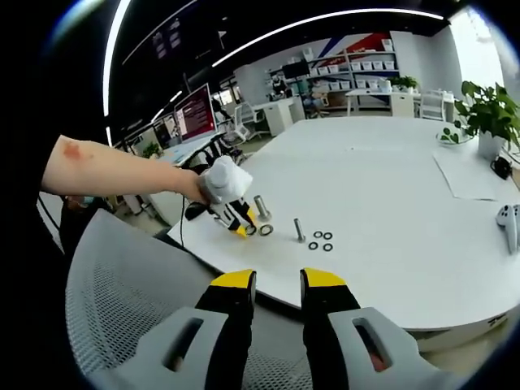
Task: Place the washer onto the threaded stud by aligning its center hole with the stud, sliding it down to the base, and recovering from edge contact or off-axis alignment until the washer reaches the visible bottom stop.
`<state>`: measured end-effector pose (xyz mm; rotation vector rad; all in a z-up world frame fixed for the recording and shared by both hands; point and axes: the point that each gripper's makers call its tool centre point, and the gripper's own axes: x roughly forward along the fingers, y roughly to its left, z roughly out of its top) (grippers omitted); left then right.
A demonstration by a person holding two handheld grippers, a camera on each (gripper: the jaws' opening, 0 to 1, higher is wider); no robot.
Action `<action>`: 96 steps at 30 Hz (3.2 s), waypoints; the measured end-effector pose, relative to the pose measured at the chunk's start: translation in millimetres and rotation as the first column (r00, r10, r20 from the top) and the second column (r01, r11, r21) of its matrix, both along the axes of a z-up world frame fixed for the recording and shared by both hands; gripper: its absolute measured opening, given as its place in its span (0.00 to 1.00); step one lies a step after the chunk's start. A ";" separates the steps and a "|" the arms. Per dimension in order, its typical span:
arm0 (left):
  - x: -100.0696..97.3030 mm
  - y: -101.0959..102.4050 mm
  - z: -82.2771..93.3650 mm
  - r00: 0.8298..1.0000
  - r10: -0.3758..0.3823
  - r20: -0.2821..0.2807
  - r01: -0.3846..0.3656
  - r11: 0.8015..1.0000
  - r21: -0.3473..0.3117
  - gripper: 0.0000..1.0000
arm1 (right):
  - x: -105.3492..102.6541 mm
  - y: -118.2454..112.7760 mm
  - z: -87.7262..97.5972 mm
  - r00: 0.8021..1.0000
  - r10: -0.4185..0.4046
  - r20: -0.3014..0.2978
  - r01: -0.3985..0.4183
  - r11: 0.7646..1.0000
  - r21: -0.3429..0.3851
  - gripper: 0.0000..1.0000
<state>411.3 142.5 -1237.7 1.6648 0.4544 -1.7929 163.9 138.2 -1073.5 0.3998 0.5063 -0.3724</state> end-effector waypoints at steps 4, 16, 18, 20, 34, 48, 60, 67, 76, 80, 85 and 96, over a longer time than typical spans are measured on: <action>1.0 8.4 1.1 0.999 0.027 -0.021 -0.026 0.999 0.048 0.19 | 0.2 -0.8 0.1 1.000 -0.001 0.001 0.001 1.000 -0.001 0.25; 9.9 2.4 43.0 0.990 0.108 -0.094 -0.105 0.994 0.038 0.19 | -1.4 -0.6 -0.4 1.000 -0.014 0.000 0.014 1.000 0.003 0.25; 11.3 0.7 50.1 0.987 0.119 -0.107 -0.116 0.993 0.036 0.19 | -3.4 -2.8 0.7 0.999 -0.041 0.009 0.041 0.999 0.000 0.25; 10.1 -3.6 59.0 0.982 0.131 -0.136 -0.128 0.991 0.030 0.19 | -3.4 -2.7 1.2 0.999 -0.043 0.011 0.043 0.999 0.002 0.25; 6.0 -35.3 92.7 0.989 0.083 -0.126 -0.087 0.996 -0.025 0.19 | -5.8 -3.5 -2.2 0.998 -0.058 -0.005 0.058 0.998 0.021 0.25; 15.9 -46.4 76.9 0.993 0.076 -0.093 -0.077 0.997 -0.001 0.19 | -6.8 -5.2 -2.7 0.998 -0.064 -0.011 0.064 0.998 0.016 0.25; 16.3 -52.8 61.2 0.988 0.116 -0.106 -0.110 0.992 0.056 0.19 | -7.6 -6.9 -3.3 0.997 -0.073 -0.014 0.073 0.997 0.019 0.25; 9.8 -49.5 56.0 0.989 0.111 -0.100 -0.103 0.992 0.078 0.19 | -7.5 -6.1 -3.6 0.997 -0.073 -0.016 0.073 0.997 0.022 0.25; 8.1 -44.6 44.3 0.989 0.122 -0.088 -0.113 0.988 0.101 0.19 | -7.6 -5.1 -4.7 0.997 -0.069 -0.021 0.069 0.997 0.027 0.25; 10.7 -46.0 36.1 0.988 0.126 -0.086 -0.116 0.988 0.104 0.19 | -7.3 -4.8 -4.8 0.997 -0.068 -0.022 0.068 0.997 0.028 0.25; 13.0 -49.2 26.0 0.987 0.133 -0.091 -0.122 0.986 0.116 0.19 | -6.9 -4.9 -5.1 0.998 -0.065 -0.024 0.066 0.997 0.031 0.25; 14.6 -47.0 14.9 0.988 0.128 -0.085 -0.115 0.983 0.144 0.20 | -8.2 -5.2 -5.9 0.997 -0.074 -0.024 0.074 0.997 0.038 0.25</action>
